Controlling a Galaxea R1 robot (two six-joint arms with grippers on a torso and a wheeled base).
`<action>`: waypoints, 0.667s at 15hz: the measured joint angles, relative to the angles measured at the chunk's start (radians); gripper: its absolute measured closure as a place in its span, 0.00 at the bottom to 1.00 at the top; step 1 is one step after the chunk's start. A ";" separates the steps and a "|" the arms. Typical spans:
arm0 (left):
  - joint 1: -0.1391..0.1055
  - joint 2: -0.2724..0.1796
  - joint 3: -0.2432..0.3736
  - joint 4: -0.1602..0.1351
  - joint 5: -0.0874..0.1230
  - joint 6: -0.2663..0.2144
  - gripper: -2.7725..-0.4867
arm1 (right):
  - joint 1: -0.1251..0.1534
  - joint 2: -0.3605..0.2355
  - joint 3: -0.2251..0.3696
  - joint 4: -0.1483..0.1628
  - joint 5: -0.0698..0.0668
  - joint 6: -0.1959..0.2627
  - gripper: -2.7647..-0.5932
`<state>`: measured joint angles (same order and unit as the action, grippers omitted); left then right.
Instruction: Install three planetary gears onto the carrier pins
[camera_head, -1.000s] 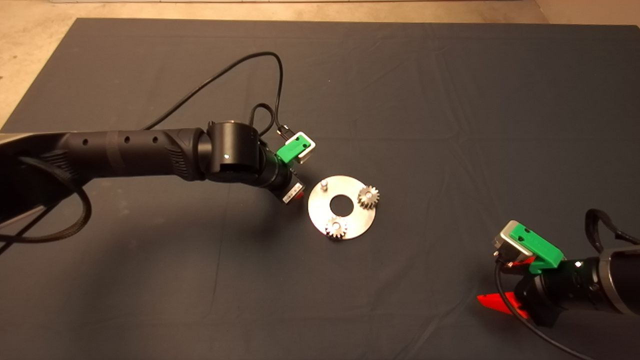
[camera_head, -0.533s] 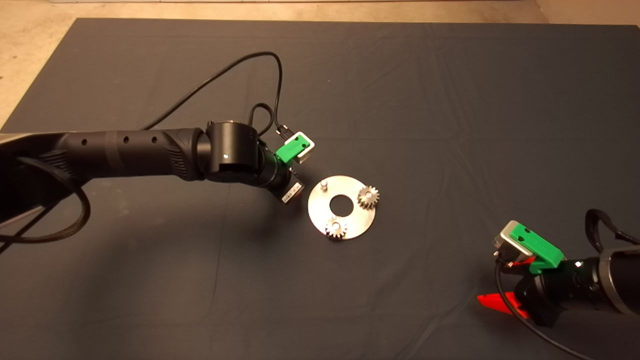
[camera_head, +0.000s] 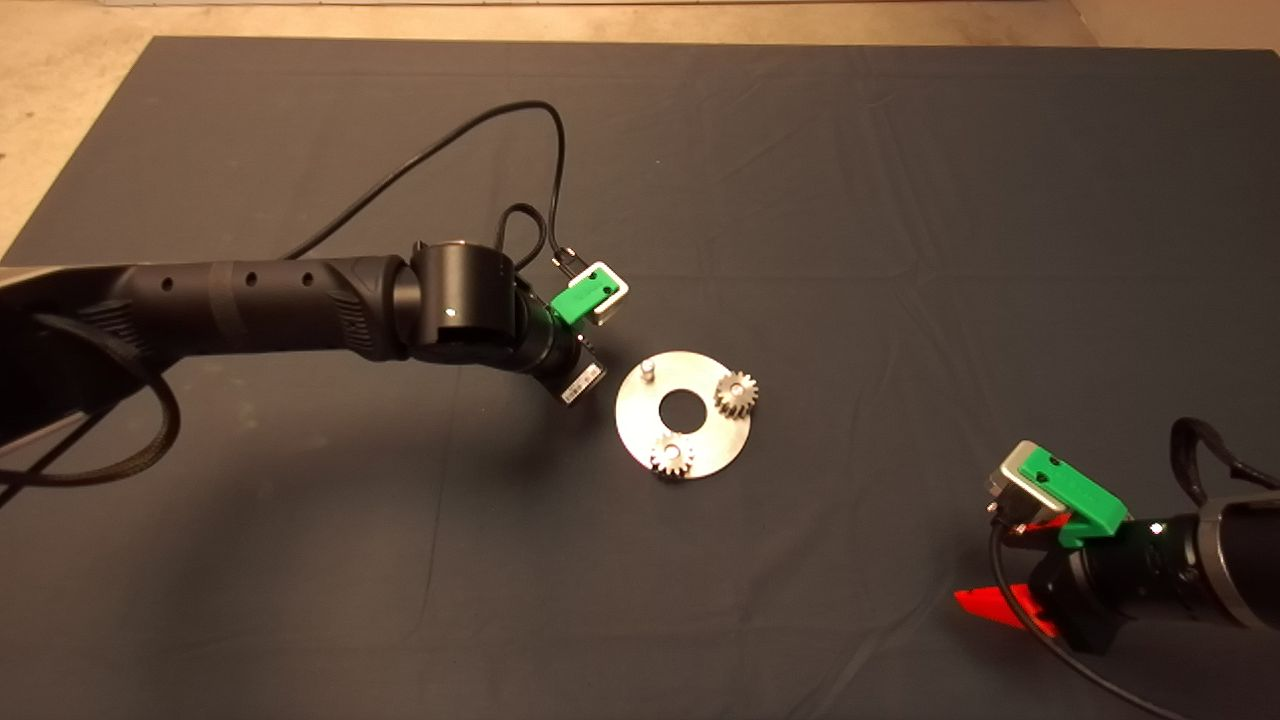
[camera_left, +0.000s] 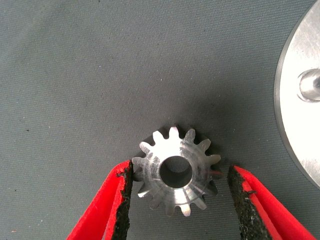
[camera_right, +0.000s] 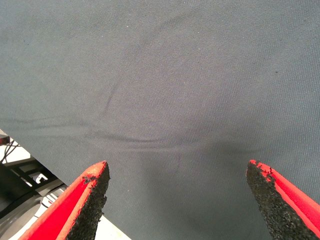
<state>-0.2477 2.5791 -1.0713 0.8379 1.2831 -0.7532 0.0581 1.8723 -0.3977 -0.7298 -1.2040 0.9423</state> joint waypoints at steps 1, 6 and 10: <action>0.000 0.000 0.000 0.001 0.000 0.000 0.70 | 0.000 0.000 0.000 0.000 0.000 0.000 0.34; 0.000 0.000 -0.001 0.003 0.001 0.001 0.76 | 0.000 0.000 0.000 0.000 0.000 0.000 0.34; 0.000 0.000 -0.001 0.003 0.000 0.001 0.80 | 0.000 0.000 0.000 0.000 0.000 -0.004 0.34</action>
<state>-0.2477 2.5789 -1.0721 0.8404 1.2834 -0.7523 0.0581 1.8723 -0.3972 -0.7298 -1.2040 0.9385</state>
